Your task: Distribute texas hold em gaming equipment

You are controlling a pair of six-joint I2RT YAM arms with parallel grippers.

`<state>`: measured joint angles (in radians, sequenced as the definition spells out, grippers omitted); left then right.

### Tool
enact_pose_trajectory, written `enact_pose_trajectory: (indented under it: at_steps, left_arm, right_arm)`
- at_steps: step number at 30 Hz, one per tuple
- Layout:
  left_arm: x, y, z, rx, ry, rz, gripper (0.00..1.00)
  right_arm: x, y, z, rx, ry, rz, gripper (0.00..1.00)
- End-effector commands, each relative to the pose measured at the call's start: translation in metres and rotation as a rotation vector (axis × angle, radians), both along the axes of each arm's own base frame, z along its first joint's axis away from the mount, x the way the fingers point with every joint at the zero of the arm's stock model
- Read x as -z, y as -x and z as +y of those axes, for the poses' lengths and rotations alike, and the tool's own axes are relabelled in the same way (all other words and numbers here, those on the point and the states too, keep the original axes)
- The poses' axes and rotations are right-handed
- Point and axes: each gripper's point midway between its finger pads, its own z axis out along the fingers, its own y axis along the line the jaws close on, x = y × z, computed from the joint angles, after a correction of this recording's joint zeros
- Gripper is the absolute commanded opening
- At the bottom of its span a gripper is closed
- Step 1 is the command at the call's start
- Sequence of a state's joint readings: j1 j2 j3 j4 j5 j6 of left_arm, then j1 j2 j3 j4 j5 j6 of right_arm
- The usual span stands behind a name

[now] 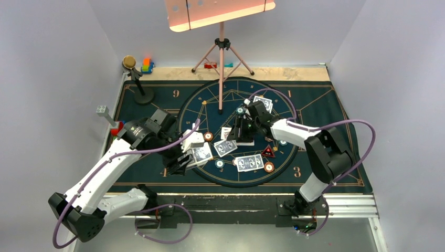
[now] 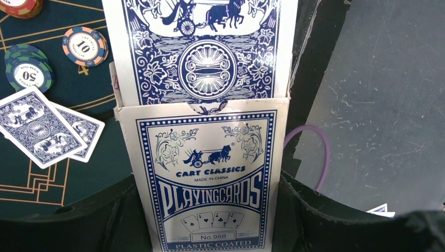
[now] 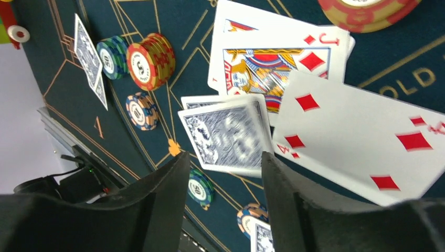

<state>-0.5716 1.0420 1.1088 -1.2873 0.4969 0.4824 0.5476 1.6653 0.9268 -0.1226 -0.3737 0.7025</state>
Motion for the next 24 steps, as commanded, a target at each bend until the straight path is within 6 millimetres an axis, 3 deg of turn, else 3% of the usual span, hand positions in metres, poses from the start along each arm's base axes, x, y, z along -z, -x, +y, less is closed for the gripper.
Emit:
enact_pose_trajectory:
  at_steps: [1,5,11,13,18,24]
  left_arm:
    - [-0.012,-0.003,-0.01,0.023,0.076,-0.04,0.0]
    - [-0.013,-0.005,-0.011,0.013,0.075,-0.044,0.0]
    - [-0.014,-0.01,-0.01,-0.008,0.067,-0.056,0.0]
    - [-0.016,-0.011,-0.009,-0.012,0.061,-0.066,0.0]
    - [-0.02,-0.016,-0.008,-0.027,0.054,-0.094,0.0]
    - [-0.022,-0.017,-0.006,-0.034,0.051,-0.115,0.0]
  right_arm:
    - [-0.037,-0.011,-0.014,0.043,0.046,-0.118,0.61]
    - [-0.095,-0.005,-0.012,0.041,0.018,-0.226,0.69]
    - [-0.164,0.031,0.022,-0.075,-0.007,-0.337,0.7]
    - [-0.169,0.04,0.029,-0.1,0.028,-0.342,0.7]
    - [-0.155,0.059,0.044,-0.162,0.137,-0.299,0.67]
    - [-0.152,0.073,0.06,-0.203,0.204,-0.302,0.62]
